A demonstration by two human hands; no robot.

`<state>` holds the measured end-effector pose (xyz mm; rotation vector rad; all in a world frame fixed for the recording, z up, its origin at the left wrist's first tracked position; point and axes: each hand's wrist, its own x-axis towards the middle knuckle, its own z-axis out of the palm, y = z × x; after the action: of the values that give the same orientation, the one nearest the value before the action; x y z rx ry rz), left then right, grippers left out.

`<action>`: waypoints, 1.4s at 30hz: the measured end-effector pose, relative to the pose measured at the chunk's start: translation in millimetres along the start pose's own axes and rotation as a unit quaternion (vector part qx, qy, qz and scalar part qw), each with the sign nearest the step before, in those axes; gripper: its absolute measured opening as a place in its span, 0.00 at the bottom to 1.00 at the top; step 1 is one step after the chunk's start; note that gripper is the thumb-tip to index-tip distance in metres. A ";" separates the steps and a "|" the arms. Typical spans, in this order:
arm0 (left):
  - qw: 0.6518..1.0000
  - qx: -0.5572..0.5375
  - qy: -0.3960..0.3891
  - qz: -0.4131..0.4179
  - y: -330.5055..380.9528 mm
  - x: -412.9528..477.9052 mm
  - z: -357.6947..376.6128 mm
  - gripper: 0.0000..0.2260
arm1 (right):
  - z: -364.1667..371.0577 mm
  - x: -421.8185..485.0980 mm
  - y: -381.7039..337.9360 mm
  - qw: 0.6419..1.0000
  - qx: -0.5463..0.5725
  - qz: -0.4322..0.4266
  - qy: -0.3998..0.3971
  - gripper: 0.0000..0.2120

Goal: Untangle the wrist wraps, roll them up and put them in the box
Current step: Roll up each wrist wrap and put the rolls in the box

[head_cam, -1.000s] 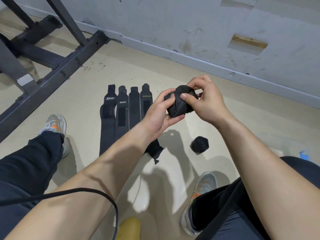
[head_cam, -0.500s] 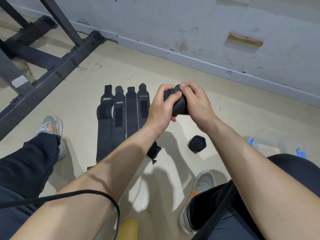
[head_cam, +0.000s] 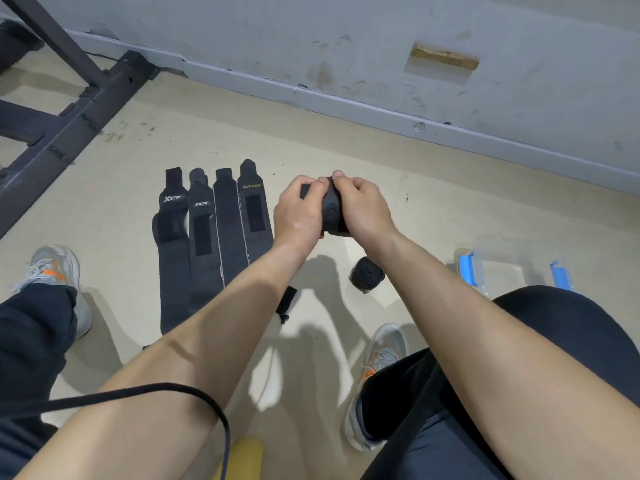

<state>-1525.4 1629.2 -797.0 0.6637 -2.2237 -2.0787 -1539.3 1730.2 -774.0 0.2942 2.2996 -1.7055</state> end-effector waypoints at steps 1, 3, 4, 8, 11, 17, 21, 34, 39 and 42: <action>1.000 0.001 -0.002 -0.013 -3.8 2.1 1.1 0.09 | -4.5 0.4 3.7 0.999 0.016 0.012 -0.030 0.17; 0.999 0.001 -0.013 -0.046 -13.5 7.0 1.7 0.09 | -15.7 1.0 14.1 0.995 0.034 0.023 -0.091 0.09; 0.997 -0.004 -0.026 -0.066 -19.1 9.4 1.6 0.09 | -21.2 1.4 20.4 0.992 0.037 0.031 -0.121 0.07; 0.988 -0.012 -0.086 -0.129 -47.1 16.4 -0.8 0.13 | -30.9 10.2 47.8 0.984 0.000 0.064 -0.167 0.20; 0.978 0.008 -0.104 -0.179 -77.1 22.3 -1.1 0.22 | -20.8 20.0 74.3 0.984 0.005 0.115 -0.138 0.25; 0.954 0.064 -0.097 -0.275 -148.3 12.9 5.8 0.12 | 24.6 19.5 177.0 0.969 -0.016 0.246 0.026 0.31; 0.938 0.018 -0.146 -0.313 -187.2 6.2 22.7 0.07 | 44.6 23.6 232.0 0.941 0.019 0.317 0.116 0.35; 0.907 -0.067 -0.135 -0.394 -245.6 31.4 70.0 0.13 | 45.1 52.7 296.7 0.910 0.021 0.367 0.190 0.28; 0.903 -0.043 -0.136 -0.405 -239.7 36.1 57.7 0.15 | 53.2 43.3 300.1 0.894 0.031 0.384 0.228 0.29; 0.902 0.007 -0.144 -0.407 -238.8 35.6 41.6 0.14 | 60.4 31.5 292.9 0.878 0.025 0.405 0.254 0.25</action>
<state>-1502.0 1652.6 -1039.8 1.6142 -2.3500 -2.6416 -1471.5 1757.2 -1065.7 1.6157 1.9353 -1.3112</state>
